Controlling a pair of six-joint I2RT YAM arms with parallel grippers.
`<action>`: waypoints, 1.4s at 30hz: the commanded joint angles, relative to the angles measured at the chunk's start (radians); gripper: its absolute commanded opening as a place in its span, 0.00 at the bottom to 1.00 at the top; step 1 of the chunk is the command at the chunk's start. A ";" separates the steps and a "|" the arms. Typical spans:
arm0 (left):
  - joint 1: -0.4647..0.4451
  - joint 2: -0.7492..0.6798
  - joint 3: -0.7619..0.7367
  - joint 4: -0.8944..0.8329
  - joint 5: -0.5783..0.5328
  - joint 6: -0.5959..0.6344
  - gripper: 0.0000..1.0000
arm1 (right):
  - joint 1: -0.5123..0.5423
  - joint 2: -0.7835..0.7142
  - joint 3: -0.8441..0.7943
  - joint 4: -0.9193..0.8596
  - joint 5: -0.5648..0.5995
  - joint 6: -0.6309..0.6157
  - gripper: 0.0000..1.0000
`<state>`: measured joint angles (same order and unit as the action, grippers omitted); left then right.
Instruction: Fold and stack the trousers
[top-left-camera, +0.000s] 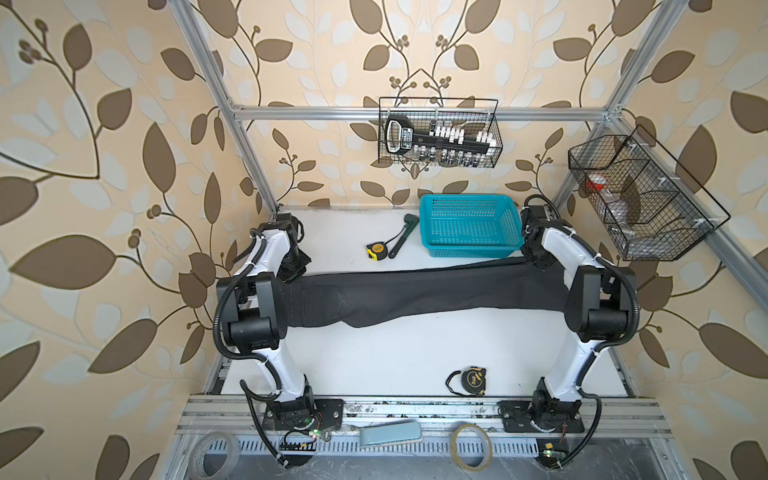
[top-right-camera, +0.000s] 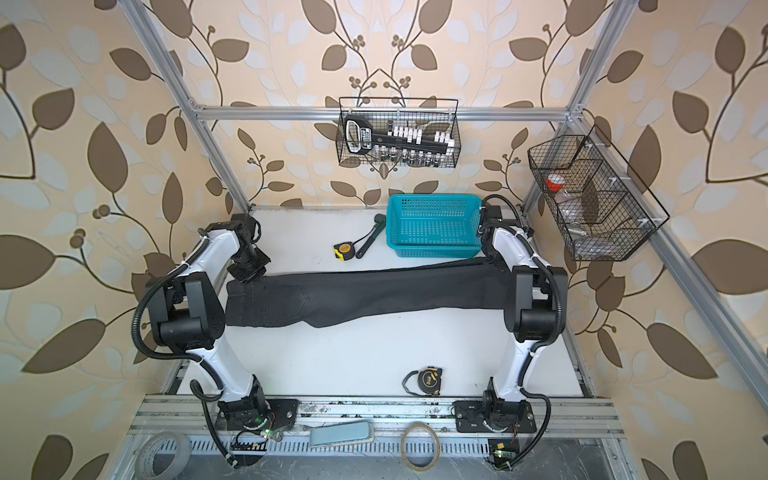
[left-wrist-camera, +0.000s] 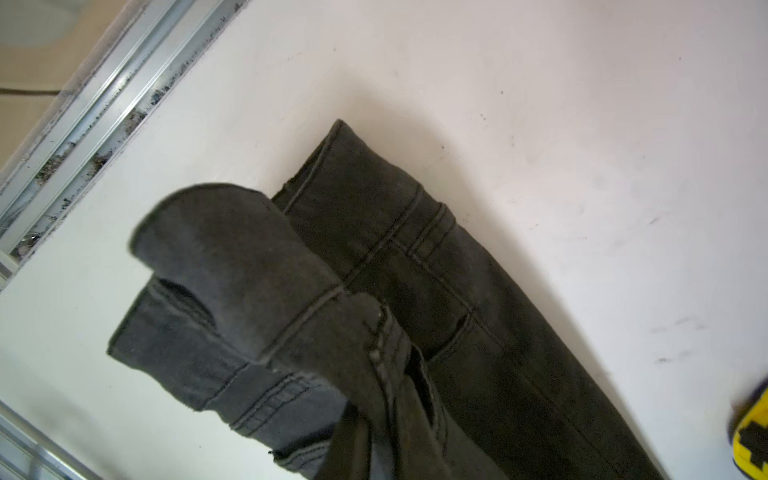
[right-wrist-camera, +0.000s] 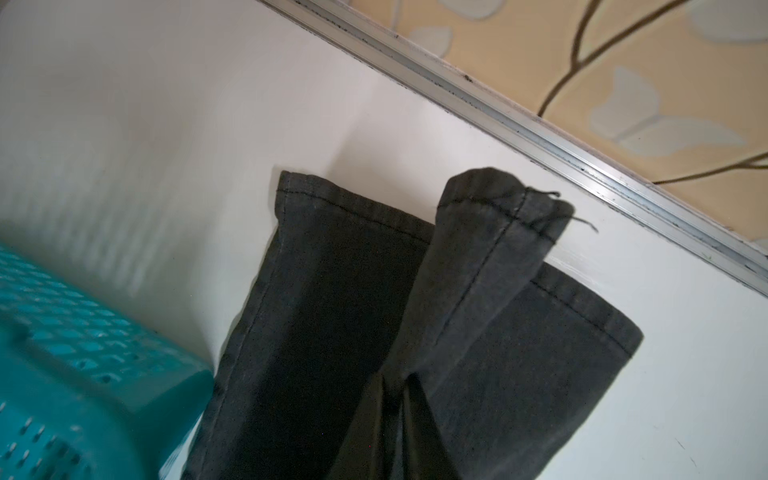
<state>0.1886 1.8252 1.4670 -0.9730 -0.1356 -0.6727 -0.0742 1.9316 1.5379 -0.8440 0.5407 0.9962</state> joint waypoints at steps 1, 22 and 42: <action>-0.001 0.026 0.046 0.008 -0.086 0.027 0.18 | -0.004 0.032 0.043 0.017 0.060 -0.011 0.13; -0.024 -0.039 0.090 0.007 -0.015 0.118 0.58 | -0.022 -0.095 -0.114 0.318 -0.173 -0.205 0.36; -0.340 -0.233 -0.312 0.132 0.136 -0.050 0.63 | 0.095 -0.588 -0.791 0.653 -0.667 -0.498 0.50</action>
<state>-0.1486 1.5837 1.1553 -0.8845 0.0055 -0.6884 -0.0204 1.3567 0.7761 -0.2932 -0.0353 0.5484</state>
